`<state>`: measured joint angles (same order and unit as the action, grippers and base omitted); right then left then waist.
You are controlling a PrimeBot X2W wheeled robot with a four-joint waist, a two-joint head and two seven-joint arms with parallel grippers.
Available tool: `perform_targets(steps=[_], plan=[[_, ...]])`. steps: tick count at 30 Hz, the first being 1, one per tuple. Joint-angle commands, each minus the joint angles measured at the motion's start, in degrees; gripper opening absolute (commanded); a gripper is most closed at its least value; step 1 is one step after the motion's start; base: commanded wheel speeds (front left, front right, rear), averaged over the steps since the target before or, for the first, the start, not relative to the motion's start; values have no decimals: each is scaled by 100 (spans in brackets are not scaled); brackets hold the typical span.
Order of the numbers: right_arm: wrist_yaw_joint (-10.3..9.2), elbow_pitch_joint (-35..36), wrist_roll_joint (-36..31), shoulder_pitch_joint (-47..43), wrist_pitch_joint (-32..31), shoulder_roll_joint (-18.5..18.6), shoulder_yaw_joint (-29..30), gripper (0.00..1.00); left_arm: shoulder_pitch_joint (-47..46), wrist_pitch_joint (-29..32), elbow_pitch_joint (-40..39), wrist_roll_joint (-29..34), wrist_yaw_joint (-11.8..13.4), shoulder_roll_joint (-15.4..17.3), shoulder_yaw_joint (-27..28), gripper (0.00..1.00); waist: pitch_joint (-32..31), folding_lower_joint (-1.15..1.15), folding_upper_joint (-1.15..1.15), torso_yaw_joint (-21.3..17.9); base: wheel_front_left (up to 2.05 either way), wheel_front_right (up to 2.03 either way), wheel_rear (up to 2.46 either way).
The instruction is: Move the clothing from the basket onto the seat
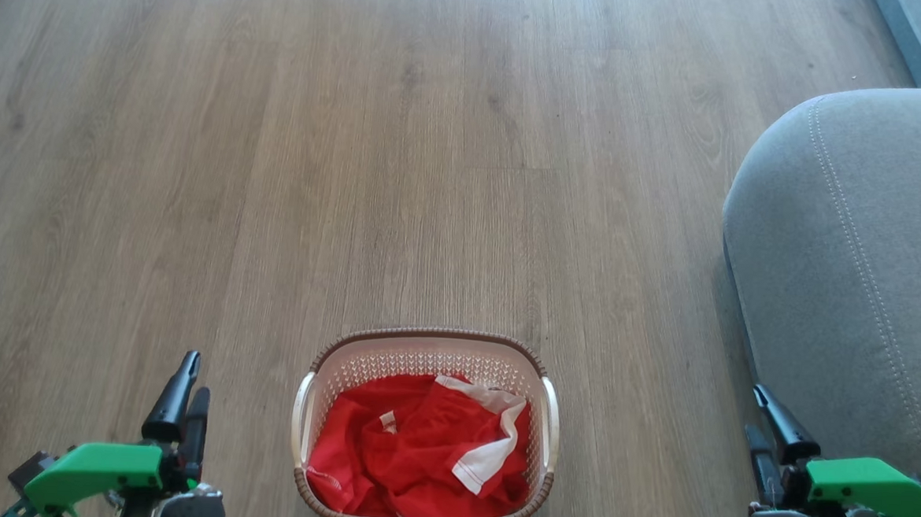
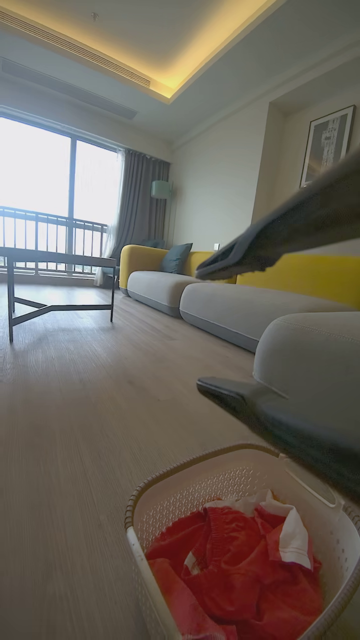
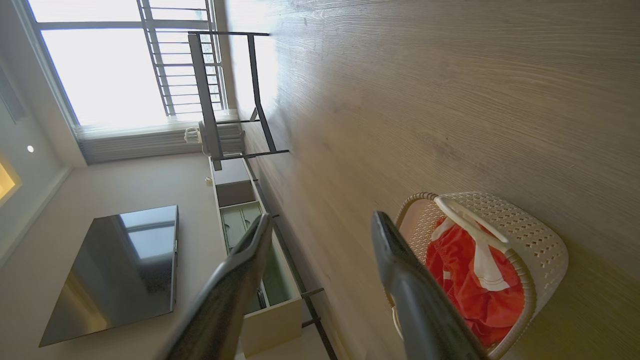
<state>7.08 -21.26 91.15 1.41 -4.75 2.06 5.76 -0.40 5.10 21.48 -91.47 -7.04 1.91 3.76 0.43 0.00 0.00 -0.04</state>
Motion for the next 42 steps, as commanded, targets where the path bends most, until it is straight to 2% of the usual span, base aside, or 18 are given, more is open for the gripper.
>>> perform_targets(steps=[1, 8, 17, 42], plan=[[4, 172, -66, 333, 59, 113, -35, 100, -336, -66, -156, 86, -5, 78, -18, 100, 2, 0, 0, 0, 0, 0, 0], [7, 119, -274, 515, 210, 233, -254, 100, -495, -221, -100, 279, -7, 165, -181, 100, 12, 0, 0, 0, 0, 0, 0], [10, 60, -912, 751, 382, 338, -412, 100, -706, -396, -36, 920, -11, 245, -246, 100, 31, 0, 0, 0, 0, 0, 0], [18, -134, -2729, 1286, 785, 606, -1083, 100, -1107, -804, 112, 3169, -20, 365, -383, 100, 60, 0, 0, -3, 0, 0, 0]])
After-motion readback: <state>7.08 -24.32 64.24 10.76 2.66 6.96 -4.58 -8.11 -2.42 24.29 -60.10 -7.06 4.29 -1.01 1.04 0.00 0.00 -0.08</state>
